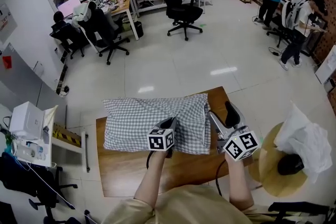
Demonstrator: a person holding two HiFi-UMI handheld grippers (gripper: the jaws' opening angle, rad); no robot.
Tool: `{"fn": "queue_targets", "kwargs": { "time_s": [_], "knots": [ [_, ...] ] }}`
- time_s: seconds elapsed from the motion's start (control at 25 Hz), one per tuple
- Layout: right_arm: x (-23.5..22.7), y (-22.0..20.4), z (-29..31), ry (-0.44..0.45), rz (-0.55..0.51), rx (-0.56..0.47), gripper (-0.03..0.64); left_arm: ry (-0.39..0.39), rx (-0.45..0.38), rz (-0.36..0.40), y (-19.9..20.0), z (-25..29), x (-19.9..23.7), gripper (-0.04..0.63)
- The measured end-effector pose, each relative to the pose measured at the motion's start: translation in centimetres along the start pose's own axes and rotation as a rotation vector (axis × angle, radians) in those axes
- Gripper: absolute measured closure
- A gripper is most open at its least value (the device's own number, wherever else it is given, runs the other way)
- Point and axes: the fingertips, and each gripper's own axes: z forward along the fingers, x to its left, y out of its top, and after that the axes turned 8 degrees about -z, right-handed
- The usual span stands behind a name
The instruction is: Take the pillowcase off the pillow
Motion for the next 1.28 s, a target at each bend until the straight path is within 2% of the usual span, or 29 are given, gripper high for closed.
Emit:
{"fn": "queue_targets", "kwargs": {
  "time_s": [0.2, 0.4, 0.52, 0.68, 0.76, 0.88, 1.04, 1.2, 1.28],
  "knots": [
    [-0.4, 0.5, 0.0, -0.012, 0.013, -0.02, 0.275, -0.07, -0.103, -0.132, 4.5, -3.0, 0.1, 0.589],
    [0.1, 1.4, -0.5, -0.003, 0.007, -0.057, 0.275, -0.198, -0.199, -0.266, 7.5, -6.1, -0.1, 0.591],
    [1.6, 4.2, -1.0, 0.017, 0.022, -0.071, 0.275, -0.302, -0.26, -0.313, 9.5, -8.3, -1.4, 0.592],
    [3.6, 8.9, 0.1, 0.067, -0.044, -0.035, 0.275, -0.419, -0.35, -0.349, 13.6, -11.3, -3.2, 0.592],
    [3.7, 9.1, 0.3, 0.069, -0.081, 0.031, 0.275, -0.444, -0.381, -0.342, 15.0, -12.5, -3.9, 0.592],
    [3.6, 6.0, 0.7, 0.093, -0.15, 0.21, 0.275, -0.465, -0.407, -0.343, 15.8, -14.1, -3.9, 0.592],
    [4.6, 0.7, 1.1, 0.215, -0.203, 0.431, 0.275, -0.5, -0.424, -0.352, 15.5, -15.0, -3.1, 0.592],
    [6.0, -3.1, 2.2, 0.345, -0.219, 0.551, 0.276, -0.578, -0.448, -0.342, 16.2, -15.6, -3.6, 0.592],
    [6.1, -4.2, 2.7, 0.387, -0.177, 0.581, 0.276, -0.545, -0.429, -0.365, 15.8, -15.4, -2.9, 0.592]
  ]
}}
